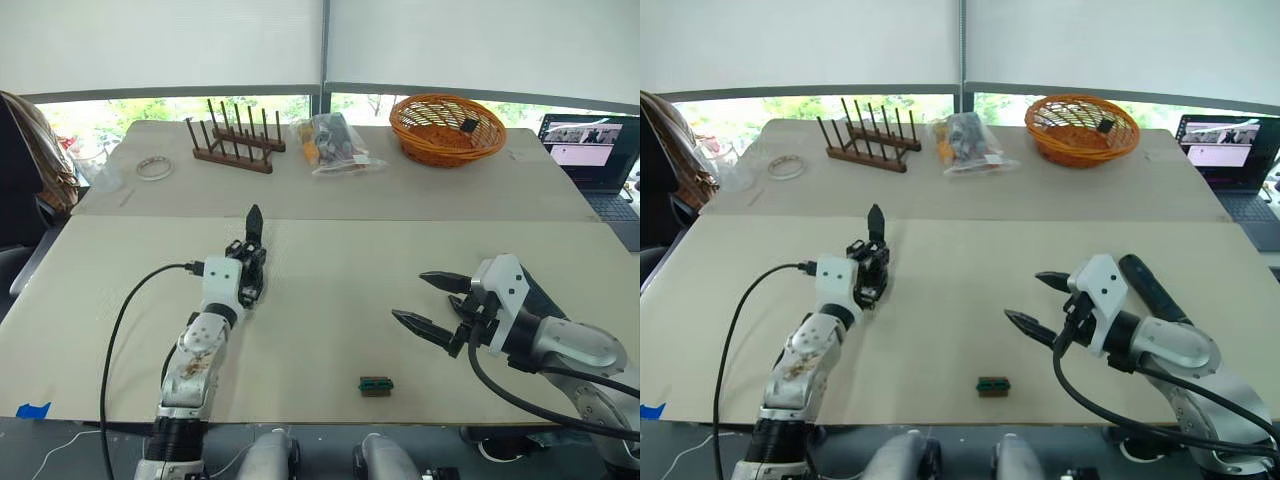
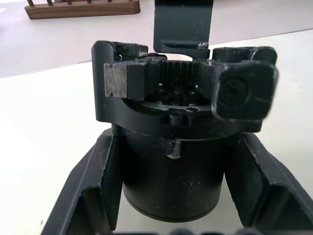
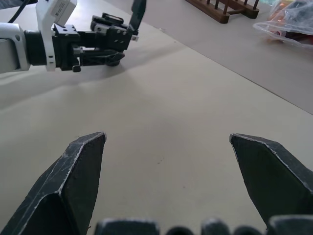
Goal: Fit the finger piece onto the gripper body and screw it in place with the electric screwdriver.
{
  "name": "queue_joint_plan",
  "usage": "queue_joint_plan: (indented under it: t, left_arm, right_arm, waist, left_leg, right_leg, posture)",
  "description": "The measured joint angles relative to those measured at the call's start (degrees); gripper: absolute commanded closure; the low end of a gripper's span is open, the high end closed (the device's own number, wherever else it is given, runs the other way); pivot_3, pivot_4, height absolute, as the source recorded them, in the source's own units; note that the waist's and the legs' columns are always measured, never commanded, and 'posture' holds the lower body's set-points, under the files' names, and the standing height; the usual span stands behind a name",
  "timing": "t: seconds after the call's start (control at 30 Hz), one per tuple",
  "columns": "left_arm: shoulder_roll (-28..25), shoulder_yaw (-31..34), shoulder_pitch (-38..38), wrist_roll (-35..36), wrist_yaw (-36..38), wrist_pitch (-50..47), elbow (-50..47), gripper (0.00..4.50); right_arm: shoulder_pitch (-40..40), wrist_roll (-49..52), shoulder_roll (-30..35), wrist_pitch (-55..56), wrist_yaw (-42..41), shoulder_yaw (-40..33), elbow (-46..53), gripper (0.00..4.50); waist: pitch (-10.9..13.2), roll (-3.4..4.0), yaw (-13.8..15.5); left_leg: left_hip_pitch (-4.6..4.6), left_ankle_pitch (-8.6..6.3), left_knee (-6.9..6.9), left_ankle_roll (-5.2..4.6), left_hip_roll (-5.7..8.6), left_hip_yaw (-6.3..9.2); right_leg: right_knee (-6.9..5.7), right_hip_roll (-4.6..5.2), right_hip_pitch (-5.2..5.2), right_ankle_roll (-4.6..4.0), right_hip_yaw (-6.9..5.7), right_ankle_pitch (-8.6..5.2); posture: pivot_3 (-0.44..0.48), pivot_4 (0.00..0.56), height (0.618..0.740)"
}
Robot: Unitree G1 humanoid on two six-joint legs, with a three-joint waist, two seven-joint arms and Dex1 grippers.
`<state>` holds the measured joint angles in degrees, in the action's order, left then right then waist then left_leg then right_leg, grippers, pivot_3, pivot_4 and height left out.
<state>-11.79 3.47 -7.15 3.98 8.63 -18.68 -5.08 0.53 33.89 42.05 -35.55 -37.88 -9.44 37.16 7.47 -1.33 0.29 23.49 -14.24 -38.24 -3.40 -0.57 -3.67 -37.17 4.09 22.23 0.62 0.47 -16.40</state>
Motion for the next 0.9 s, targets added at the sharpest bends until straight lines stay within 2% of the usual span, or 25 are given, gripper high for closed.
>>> queue_joint_plan:
  t: [0.03,0.33,0.5,0.63,0.73,0.9]
  left_arm:
    - [-0.1,0.5,0.9,0.7,0.3,0.7,-0.4,0.04]
    - [-5.2,2.6,6.7,4.3,6.7,0.1,-4.7,0.04]
    - [-15.0,3.3,6.8,8.9,20.4,1.6,-1.8,0.04]
    - [-19.6,3.8,2.8,10.8,30.3,8.6,8.0,0.04]
    - [-22.8,3.7,-3.4,9.7,36.0,14.9,18.6,0.04]
    - [-23.8,2.3,-11.3,9.1,43.4,21.9,29.1,0.04]
  right_arm:
    - [0.1,0.0,0.0,0.0,0.2,0.0,0.0,0.00]
    - [0.0,-1.1,-0.5,0.3,0.7,0.1,-0.1,0.00]
    - [-1.6,-1.3,-1.1,0.4,0.3,1.3,-0.8,0.00]
    - [-3.4,-1.2,-1.1,0.4,-0.7,2.1,-1.8,0.00]
    - [-4.7,-1.2,-0.9,0.4,-1.1,2.1,-2.2,0.00]
    - [-5.5,-1.2,-0.8,0.4,-2.0,2.2,-2.7,0.00]
  waist:
    - [0.0,0.00,0.1]
    - [0.0,0.02,0.2]
    - [0.0,0.05,0.1]
    - [0.0,0.05,0.4]
    - [0.0,0.05,0.5]
    - [0.0,0.05,0.4]
  left_leg:
    - [0.00,0.00,0.00,0.00,-0.02,0.01]
    - [-0.10,0.00,0.02,0.02,-0.01,0.00]
    - [-0.13,0.00,0.04,0.03,-0.01,0.00]
    - [-0.11,0.01,0.04,0.03,0.01,0.00]
    - [-0.08,0.00,0.04,0.03,0.02,0.00]
    - [0.05,-0.04,0.03,-0.05,0.08,-0.01]
  right_leg:
    - [0.00,0.00,-0.01,0.00,-0.01,0.00]
    - [0.01,0.06,-0.06,-0.01,0.00,0.00]
    - [0.03,0.10,-0.05,-0.03,-0.01,-0.02]
    - [0.06,0.19,-0.03,-0.04,-0.08,-0.02]
    - [0.07,0.23,-0.02,-0.04,-0.14,-0.02]
    - [0.07,0.28,0.05,-0.03,-0.22,-0.01]
  posture:
    - [0.000,0.150,0.740]
    - [0.000,0.150,0.740]
    - [0.000,0.150,0.740]
    - [0.000,0.150,0.740]
    - [0.000,0.150,0.740]
    - [0.000,0.150,0.740]
